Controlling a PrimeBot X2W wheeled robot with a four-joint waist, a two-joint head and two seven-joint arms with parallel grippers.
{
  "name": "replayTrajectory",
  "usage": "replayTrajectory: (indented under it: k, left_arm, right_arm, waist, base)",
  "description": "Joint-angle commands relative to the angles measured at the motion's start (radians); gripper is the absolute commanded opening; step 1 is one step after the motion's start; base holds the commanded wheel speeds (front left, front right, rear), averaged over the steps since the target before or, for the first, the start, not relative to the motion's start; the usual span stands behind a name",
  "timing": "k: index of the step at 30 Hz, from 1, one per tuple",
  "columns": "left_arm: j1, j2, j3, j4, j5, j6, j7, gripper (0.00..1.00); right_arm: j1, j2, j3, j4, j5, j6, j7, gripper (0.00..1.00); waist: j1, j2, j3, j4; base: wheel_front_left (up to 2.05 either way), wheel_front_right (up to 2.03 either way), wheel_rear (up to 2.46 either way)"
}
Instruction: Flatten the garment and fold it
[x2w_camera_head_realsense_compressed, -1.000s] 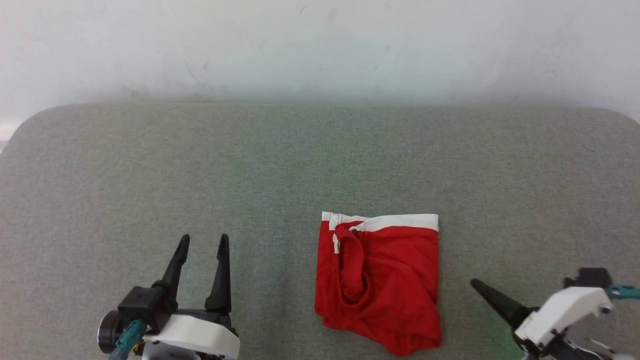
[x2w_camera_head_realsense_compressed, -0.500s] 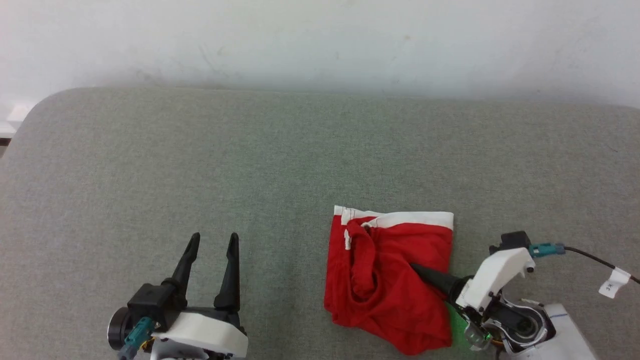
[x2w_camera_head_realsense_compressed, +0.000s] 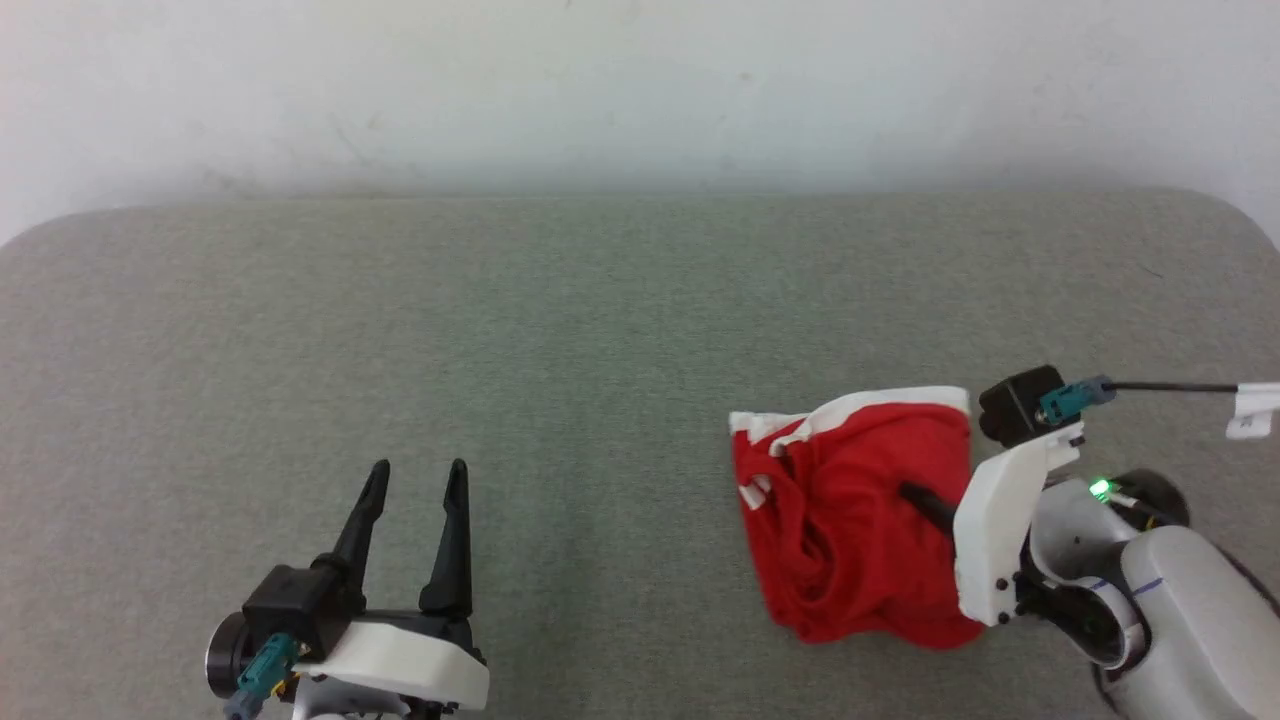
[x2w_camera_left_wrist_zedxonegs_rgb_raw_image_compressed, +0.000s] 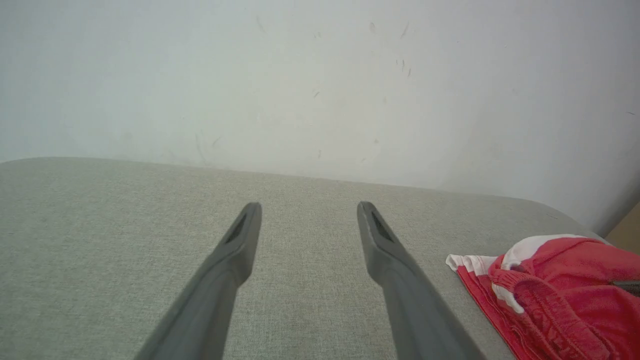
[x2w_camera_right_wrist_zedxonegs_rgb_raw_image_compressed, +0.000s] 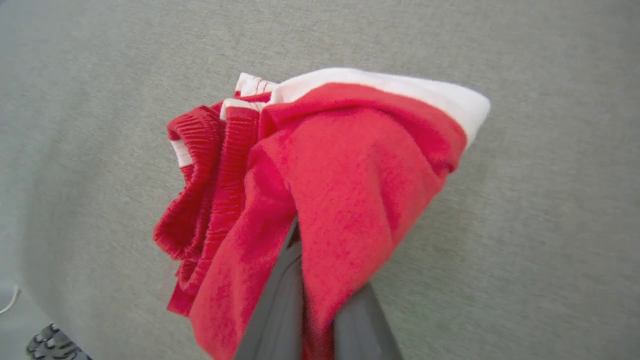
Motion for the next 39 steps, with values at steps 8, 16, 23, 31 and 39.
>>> replayTrajectory:
  k: [8,16,23,31,39]
  left_arm:
    - [-0.026,-0.008,0.002,-0.048,0.006,-0.001,-0.005,1.0]
    - [-0.106,0.014,-0.004,-0.077,0.032,-0.013,-0.005,1.0]
    - [-0.195,0.039,-0.017,-0.092,0.054,-0.021,-0.005,1.0]
    - [-0.222,0.038,-0.019,-0.087,0.052,-0.018,-0.005,1.0]
    - [-0.186,0.021,-0.017,-0.067,0.033,-0.016,-0.005,1.0]
  right_arm:
    - [0.033,-0.137,-0.015,-0.2,-0.183,-0.001,0.143,0.0]
    - [0.032,-0.22,-0.135,-0.092,-0.208,-0.001,0.093,0.0]
    - [-0.043,-0.286,-0.236,0.135,-0.243,-0.001,-0.1,0.0]
    - [-0.12,-0.264,-0.314,0.36,-0.261,-0.001,-0.42,1.0]
    - [-0.079,-0.2,-0.399,0.537,-0.303,-0.001,-0.544,1.0]
  waist:
    - [0.0,-0.0001,0.059,-0.145]
    - [0.0,-0.0001,0.206,-0.246]
    - [0.0,-0.0001,0.32,-0.252]
    - [0.0,-0.0001,0.34,-0.232]
    - [0.0,-0.0001,0.255,-0.224]
  base:
    - [0.0,0.0,0.0]
    - [0.0,0.0,0.0]
    - [0.0,0.0,0.0]
    - [0.0,0.0,0.0]
    - [0.0,0.0,0.0]
